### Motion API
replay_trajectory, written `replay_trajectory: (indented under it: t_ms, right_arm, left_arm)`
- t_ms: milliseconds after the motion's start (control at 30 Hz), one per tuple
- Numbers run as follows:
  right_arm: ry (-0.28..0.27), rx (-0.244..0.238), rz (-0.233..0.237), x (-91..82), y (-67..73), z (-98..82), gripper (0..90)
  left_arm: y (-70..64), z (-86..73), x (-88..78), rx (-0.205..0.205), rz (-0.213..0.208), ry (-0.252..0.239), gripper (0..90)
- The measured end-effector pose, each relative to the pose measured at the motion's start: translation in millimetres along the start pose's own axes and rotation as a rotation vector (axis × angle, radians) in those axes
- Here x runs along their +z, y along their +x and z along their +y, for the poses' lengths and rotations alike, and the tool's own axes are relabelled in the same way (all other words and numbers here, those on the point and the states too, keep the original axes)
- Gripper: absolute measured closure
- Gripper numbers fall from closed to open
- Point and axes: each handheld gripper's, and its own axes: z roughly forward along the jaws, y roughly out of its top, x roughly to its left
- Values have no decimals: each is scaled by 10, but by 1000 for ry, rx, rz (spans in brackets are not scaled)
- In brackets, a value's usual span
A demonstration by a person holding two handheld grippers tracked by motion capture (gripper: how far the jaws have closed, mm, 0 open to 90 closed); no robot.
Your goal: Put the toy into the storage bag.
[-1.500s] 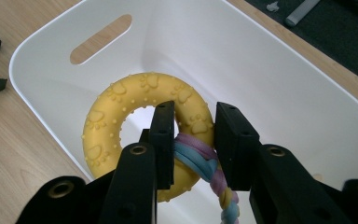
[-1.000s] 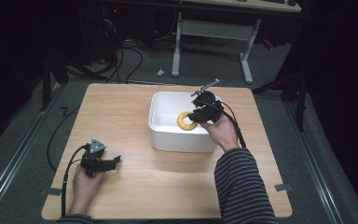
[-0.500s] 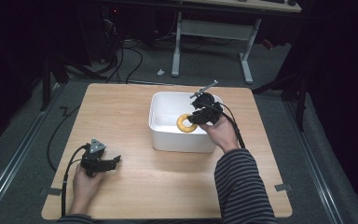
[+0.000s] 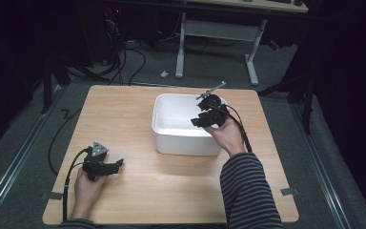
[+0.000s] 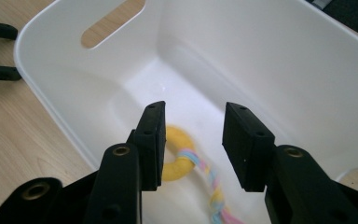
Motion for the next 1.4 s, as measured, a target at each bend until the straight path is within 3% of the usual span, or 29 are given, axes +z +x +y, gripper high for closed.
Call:
replay_trajectory:
  t_ms: [600,1400]
  right_arm:
    - [-147,63,-63,-430,-176,-331,556]
    - [-231,152,-107,-821,-412,-877,535]
  left_arm:
    - [0,0,1,-1,0,-1,227]
    - [1,0,2,-1,0,-1,227]
